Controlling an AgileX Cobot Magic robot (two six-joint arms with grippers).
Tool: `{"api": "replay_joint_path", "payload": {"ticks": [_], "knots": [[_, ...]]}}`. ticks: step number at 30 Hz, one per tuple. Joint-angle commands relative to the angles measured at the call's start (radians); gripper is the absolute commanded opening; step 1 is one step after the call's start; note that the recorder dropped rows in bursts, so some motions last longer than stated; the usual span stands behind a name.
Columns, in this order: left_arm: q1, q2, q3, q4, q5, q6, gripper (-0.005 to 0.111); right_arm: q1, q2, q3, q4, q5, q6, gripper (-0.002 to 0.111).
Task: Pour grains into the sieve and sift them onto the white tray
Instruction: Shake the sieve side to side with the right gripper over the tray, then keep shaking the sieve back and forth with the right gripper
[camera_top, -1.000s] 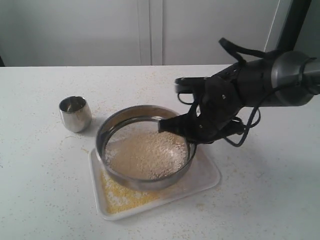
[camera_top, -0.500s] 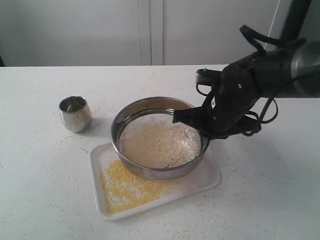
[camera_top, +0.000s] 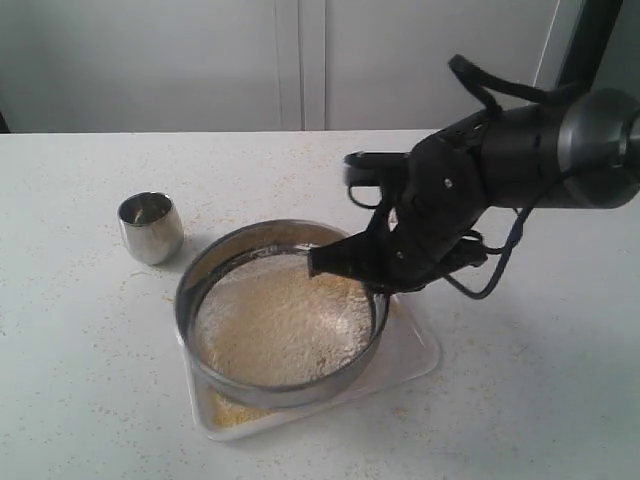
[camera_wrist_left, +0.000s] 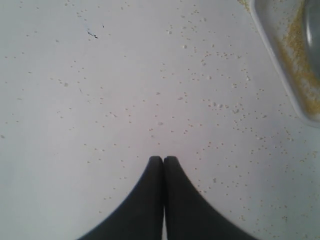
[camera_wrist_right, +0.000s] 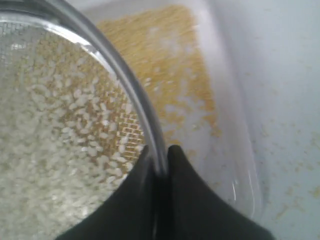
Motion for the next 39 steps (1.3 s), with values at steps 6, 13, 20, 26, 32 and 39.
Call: {"api": "replay_joint_path", "payload": {"ticks": [6, 13, 20, 26, 32, 39], "knots": [[0.002, -0.009, 0.005, -0.008, 0.007, 0.000, 0.000, -0.011, -0.013, -0.007, 0.020, -0.056, 0.045, 0.000], [0.002, -0.009, 0.005, -0.008, 0.007, 0.000, 0.000, -0.062, -0.002, -0.007, -0.120, -0.093, 0.278, 0.000], [0.002, -0.009, 0.005, -0.008, 0.007, 0.000, 0.000, 0.019, -0.006, -0.007, -0.003, -0.065, -0.086, 0.000], [0.002, -0.009, 0.005, -0.008, 0.007, 0.000, 0.000, -0.078, 0.003, -0.007, 0.064, -0.047, 0.077, 0.000], [0.002, -0.009, 0.005, -0.008, 0.007, 0.000, 0.000, -0.048, -0.005, -0.005, 0.109, -0.048, -0.155, 0.000], [0.002, -0.009, 0.005, -0.008, 0.007, 0.000, 0.000, -0.102, -0.012, -0.005, 0.188, 0.007, -0.101, 0.000]]}}
